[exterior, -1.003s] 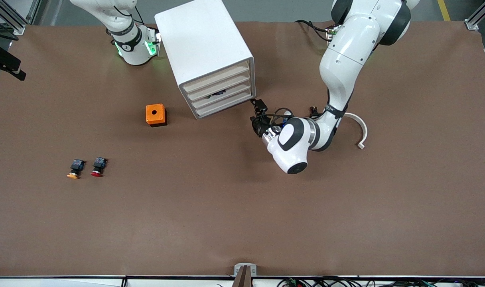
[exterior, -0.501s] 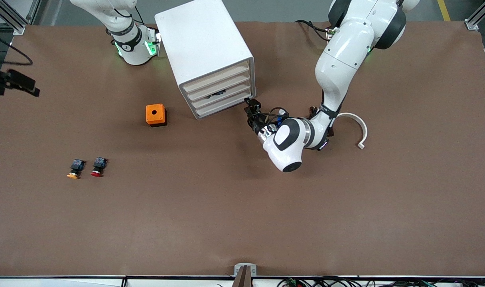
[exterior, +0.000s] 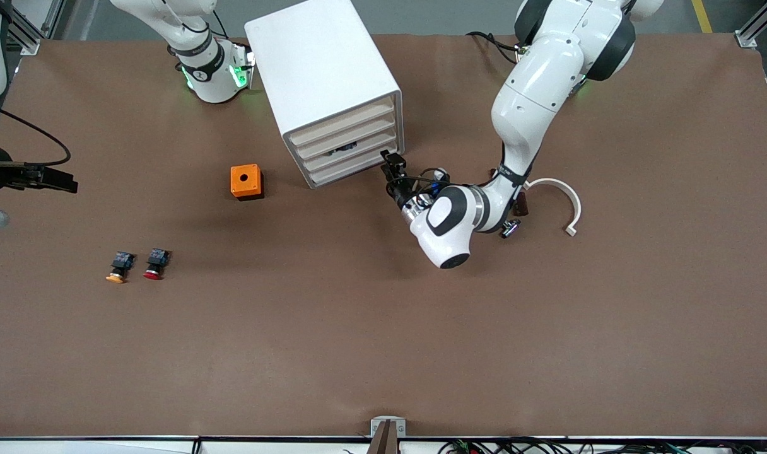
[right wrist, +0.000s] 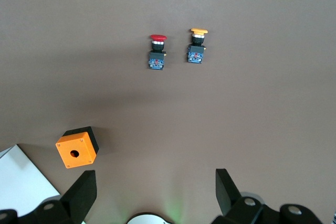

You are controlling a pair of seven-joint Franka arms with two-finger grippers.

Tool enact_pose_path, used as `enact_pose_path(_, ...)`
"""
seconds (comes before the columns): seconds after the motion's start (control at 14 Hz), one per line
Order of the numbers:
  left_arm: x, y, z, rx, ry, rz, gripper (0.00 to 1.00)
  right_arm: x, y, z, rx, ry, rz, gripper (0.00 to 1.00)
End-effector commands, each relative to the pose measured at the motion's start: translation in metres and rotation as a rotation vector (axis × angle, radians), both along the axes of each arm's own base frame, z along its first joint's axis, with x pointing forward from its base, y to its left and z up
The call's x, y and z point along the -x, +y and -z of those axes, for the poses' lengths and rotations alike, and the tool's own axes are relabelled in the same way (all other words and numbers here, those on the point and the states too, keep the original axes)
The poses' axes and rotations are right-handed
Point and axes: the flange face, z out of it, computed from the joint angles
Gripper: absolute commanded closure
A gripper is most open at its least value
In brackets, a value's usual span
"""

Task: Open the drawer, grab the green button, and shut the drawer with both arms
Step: 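Grasp the drawer handle with the left gripper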

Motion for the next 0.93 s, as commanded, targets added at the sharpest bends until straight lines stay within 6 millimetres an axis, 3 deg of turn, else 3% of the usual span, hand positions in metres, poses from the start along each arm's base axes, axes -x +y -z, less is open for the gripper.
enact_pose_path(0.0,0.016,-0.018,0.009,-0.015,0.055,0.014,0.49,-0.002,-0.003,-0.01,0.02,-0.01,-0.009,0.0)
enact_pose_path(0.36,0.048,-0.037,0.019,-0.024,0.098,0.072,0.5,-0.002,0.005,-0.011,0.014,-0.015,-0.008,0.0)
enact_pose_path(0.57,0.065,-0.045,0.013,-0.001,0.15,0.124,0.65,-0.004,0.006,-0.012,0.012,-0.028,-0.004,0.0)
enact_pose_path(0.86,0.063,-0.042,0.013,-0.01,0.161,0.116,0.9,-0.002,0.017,-0.013,0.026,-0.027,0.085,0.0)
